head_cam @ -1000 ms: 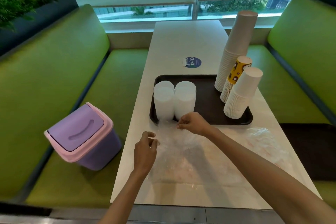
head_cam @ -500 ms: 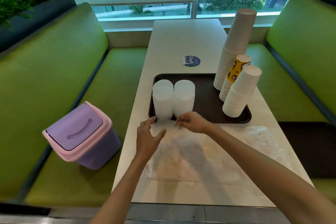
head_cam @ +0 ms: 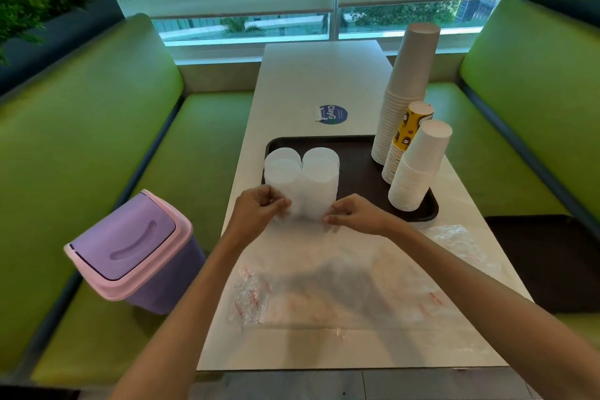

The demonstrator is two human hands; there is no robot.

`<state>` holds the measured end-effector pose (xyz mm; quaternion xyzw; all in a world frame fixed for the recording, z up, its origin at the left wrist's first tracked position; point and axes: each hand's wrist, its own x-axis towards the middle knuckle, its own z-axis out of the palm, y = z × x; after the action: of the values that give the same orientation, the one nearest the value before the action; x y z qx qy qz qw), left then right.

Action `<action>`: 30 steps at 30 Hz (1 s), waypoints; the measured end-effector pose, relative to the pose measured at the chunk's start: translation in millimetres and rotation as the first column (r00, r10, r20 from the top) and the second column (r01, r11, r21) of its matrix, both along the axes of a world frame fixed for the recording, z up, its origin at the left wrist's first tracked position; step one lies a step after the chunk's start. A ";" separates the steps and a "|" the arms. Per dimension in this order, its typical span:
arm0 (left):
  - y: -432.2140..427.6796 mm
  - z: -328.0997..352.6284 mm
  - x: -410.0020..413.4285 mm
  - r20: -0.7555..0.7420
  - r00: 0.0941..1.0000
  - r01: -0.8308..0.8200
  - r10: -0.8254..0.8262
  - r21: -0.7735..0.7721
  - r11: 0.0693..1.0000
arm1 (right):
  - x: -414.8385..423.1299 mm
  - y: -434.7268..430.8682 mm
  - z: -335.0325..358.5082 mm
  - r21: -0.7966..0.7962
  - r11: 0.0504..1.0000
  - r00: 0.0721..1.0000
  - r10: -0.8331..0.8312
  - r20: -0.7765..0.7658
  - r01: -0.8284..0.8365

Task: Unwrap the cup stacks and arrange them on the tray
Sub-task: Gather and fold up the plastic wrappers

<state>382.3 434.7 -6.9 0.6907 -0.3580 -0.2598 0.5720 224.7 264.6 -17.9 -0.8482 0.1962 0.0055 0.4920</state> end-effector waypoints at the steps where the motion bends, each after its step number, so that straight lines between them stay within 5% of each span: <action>1: -1.1 9.5 0.8 -0.018 1.000 0.011 -0.012 -0.018 1.000 | -3.7 -0.1 6.2 0.058 0.998 1.000 -0.016 0.025 0.015; 6: 1.4 48.4 13.2 -0.183 0.980 0.064 -0.071 -0.046 0.997 | -20.8 -6.6 35.2 0.238 0.969 0.985 -0.104 0.139 0.069; 14: -0.3 14.8 -17.0 -0.580 0.784 0.174 -0.220 -0.134 0.976 | -38.4 -24.0 54.1 0.462 0.864 0.889 -0.359 0.284 0.201; 24: -35.6 16.7 -70.9 -0.464 0.885 0.012 -0.025 -0.032 0.999 | -60.1 -26.7 47.4 0.575 0.721 0.773 -0.593 0.225 0.386; 30: -33.6 28.4 -61.8 -0.304 0.952 -0.032 0.020 -0.035 0.999 | -75.6 -24.5 40.8 0.693 0.605 0.816 -0.577 0.042 0.393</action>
<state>320.5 401.1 21.5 0.6356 -0.2617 -0.3481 0.6374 149.2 240.1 22.9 -0.5263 0.3392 -0.1727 0.7603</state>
